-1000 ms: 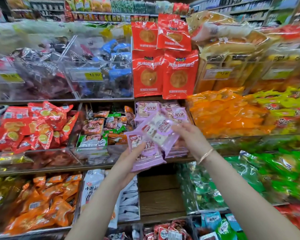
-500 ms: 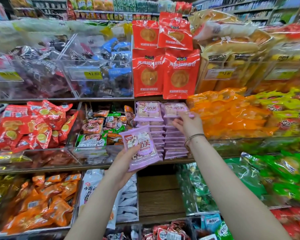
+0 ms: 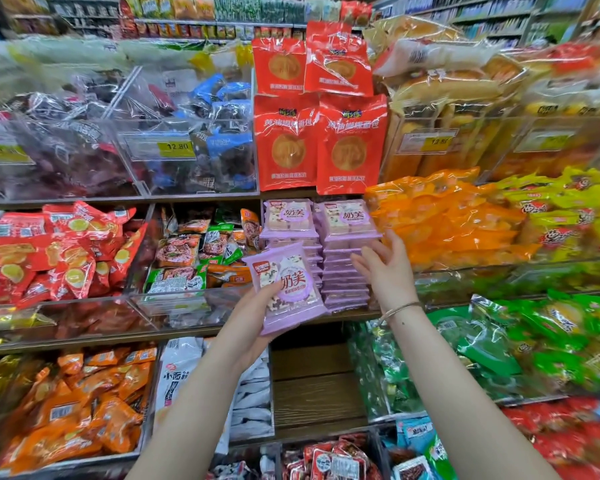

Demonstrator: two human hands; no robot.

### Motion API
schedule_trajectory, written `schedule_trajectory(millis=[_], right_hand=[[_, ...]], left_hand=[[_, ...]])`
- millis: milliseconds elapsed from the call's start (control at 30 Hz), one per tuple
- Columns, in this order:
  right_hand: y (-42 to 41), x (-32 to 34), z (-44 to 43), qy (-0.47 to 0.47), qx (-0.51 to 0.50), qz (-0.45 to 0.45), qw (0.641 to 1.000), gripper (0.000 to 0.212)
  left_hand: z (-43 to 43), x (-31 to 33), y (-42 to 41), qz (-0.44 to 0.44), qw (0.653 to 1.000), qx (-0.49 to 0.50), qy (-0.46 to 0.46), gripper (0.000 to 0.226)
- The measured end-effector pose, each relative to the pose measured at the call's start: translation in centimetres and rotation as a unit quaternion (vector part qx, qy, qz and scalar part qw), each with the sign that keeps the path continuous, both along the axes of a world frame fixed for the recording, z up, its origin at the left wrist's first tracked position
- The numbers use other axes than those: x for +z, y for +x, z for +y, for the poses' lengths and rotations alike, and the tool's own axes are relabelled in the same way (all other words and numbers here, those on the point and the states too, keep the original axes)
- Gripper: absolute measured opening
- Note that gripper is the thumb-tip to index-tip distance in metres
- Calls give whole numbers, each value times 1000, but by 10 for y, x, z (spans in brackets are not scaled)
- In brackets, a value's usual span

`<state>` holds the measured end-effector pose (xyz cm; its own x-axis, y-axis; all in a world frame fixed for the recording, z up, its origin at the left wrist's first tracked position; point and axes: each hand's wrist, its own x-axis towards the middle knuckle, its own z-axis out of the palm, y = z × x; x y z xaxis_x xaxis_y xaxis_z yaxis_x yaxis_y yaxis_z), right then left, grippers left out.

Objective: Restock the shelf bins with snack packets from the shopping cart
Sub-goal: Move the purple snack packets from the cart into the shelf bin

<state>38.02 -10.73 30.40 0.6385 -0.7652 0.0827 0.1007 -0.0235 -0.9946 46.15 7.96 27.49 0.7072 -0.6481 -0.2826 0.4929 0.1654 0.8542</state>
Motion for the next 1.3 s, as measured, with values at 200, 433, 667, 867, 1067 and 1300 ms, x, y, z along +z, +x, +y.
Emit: schedule_trajectory(millis=[200, 433, 667, 867, 1067, 1300], right_hand=[[9, -8, 0, -144, -79, 124, 979, 20], [38, -3, -4, -160, -69, 169, 970, 41], [25, -2, -5, -112, -25, 176, 978, 22], [-19, 9, 28, -39, 224, 212, 951, 34], [-16, 28, 20, -9, 181, 100, 978, 15], [64, 65, 5, -7, 144, 110, 983, 21]], left_hand=[[-8, 3, -6, -5, 1000, -12, -2, 28], [-2, 0, -3, 4, 1000, 15, 9, 23], [1, -2, 0, 3, 999, 34, 26, 20], [-18, 7, -4, -22, 1000, 13, 1, 27], [-32, 21, 18, -321, 928, 102, 159, 54], [-41, 8, 68, -579, 746, 135, 300, 75]])
